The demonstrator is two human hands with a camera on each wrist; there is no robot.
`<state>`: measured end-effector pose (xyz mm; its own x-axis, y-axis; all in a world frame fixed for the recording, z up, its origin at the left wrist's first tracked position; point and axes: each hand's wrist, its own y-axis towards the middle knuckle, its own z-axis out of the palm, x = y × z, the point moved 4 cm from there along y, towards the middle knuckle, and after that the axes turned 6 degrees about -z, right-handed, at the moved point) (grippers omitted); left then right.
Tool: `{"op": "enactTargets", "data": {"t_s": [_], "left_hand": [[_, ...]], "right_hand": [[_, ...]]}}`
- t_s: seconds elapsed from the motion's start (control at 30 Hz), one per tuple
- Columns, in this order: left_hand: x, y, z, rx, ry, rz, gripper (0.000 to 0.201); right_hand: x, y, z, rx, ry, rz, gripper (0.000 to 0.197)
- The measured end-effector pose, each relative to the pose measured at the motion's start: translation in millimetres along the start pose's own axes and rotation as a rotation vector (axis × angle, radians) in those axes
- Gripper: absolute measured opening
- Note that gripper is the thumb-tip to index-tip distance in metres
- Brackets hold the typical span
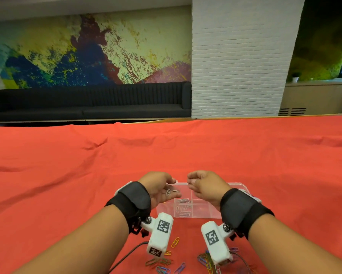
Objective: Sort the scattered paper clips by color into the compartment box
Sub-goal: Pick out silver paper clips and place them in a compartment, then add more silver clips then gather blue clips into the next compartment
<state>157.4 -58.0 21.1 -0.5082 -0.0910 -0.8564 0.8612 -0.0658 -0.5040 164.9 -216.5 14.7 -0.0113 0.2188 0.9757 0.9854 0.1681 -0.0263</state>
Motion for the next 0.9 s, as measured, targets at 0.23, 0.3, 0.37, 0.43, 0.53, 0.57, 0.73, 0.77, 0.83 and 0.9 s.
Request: {"op": "enactTargets", "data": {"t_s": [0.23,0.3,0.37,0.43,0.53,0.57,0.73,0.77,0.83,0.9], "left_hand": [[-5.7,-3.3,10.1,0.093,0.063,-0.020,0.029],[-6.9,-5.0,13.2,0.134,0.082,-0.018,0.033],[-9.0,-9.1,14.8,0.166,0.090,0.006,0.037],[-11.9,-17.9,15.0,0.166,0.112,0.054,0.037],[-7.4,-36.1,14.7,0.149,0.224,0.182,0.024],[-2.0,-43.0,16.3,0.178,0.316,0.217,0.020],[54.8,-55.0,29.6,0.335,1.068,0.338,0.019],[62.4,-54.6,34.3,0.292,1.241,0.414,0.022],[71.1,-56.7,46.8,0.201,1.483,0.551,0.031],[76.5,-59.3,59.4,0.188,1.565,0.631,0.038]], "right_hand": [[7.6,-39.0,-37.0,0.030,-0.332,-0.128,0.024],[12.0,-58.5,-40.7,0.114,-0.464,-0.162,0.024],[10.1,-77.2,-43.4,0.259,-0.605,-0.131,0.024],[2.6,-93.2,-49.2,0.369,-0.758,-0.084,0.022],[-15.8,-112.5,-60.2,0.382,-0.959,-0.086,0.020],[-23.5,-117.8,-62.4,0.371,-1.009,-0.087,0.022],[-47.9,-130.4,-66.5,0.363,-1.094,-0.009,0.032],[-48.7,-129.9,-66.5,0.346,-1.094,-0.008,0.033],[-48.8,-129.1,-64.7,0.322,-1.079,-0.017,0.033],[-50.7,-128.7,-59.9,0.331,-1.066,-0.029,0.032]]}}
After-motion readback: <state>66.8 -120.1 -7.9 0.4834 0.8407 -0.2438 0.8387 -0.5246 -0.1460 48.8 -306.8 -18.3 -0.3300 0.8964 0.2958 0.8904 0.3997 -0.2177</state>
